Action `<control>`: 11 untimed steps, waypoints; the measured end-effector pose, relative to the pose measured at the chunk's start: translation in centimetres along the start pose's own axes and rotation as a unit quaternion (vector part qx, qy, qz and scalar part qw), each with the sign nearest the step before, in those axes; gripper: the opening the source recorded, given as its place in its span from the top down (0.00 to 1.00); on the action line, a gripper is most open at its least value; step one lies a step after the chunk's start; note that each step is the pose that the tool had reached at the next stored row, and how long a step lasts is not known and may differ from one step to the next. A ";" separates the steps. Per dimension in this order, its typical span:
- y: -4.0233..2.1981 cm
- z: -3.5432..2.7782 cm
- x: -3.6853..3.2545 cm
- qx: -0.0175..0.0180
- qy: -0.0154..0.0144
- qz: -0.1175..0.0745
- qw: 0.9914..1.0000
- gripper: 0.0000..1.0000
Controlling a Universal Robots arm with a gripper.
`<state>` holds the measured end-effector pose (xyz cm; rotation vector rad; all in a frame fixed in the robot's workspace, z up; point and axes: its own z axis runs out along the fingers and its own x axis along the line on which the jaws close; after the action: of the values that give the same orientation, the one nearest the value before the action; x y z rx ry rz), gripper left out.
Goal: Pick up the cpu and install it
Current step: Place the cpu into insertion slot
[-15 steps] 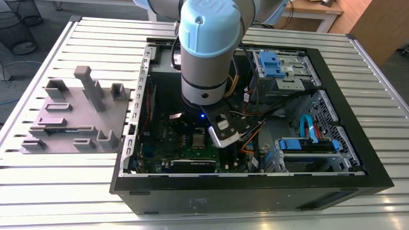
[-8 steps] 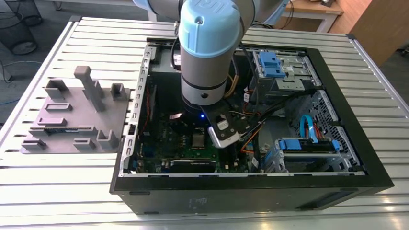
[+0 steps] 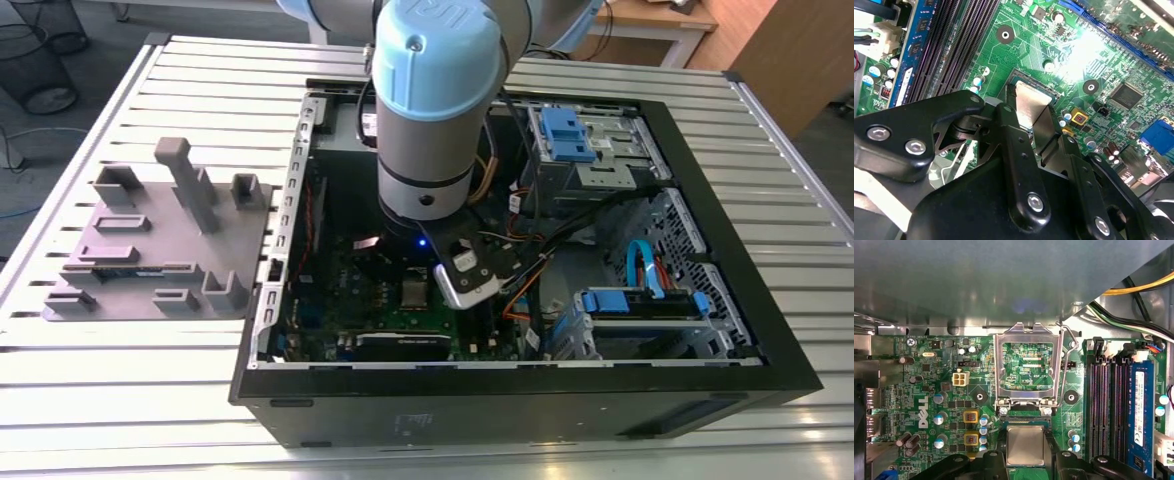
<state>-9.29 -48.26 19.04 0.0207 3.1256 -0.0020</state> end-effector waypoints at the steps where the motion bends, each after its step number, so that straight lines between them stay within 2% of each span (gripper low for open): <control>1: 0.00 0.01 0.00 0.000 0.000 0.000 1.000 0.61; 11: -0.01 0.03 0.00 0.000 0.000 0.000 1.000 0.60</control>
<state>-9.29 -48.26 19.01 0.0207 3.1250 -0.0017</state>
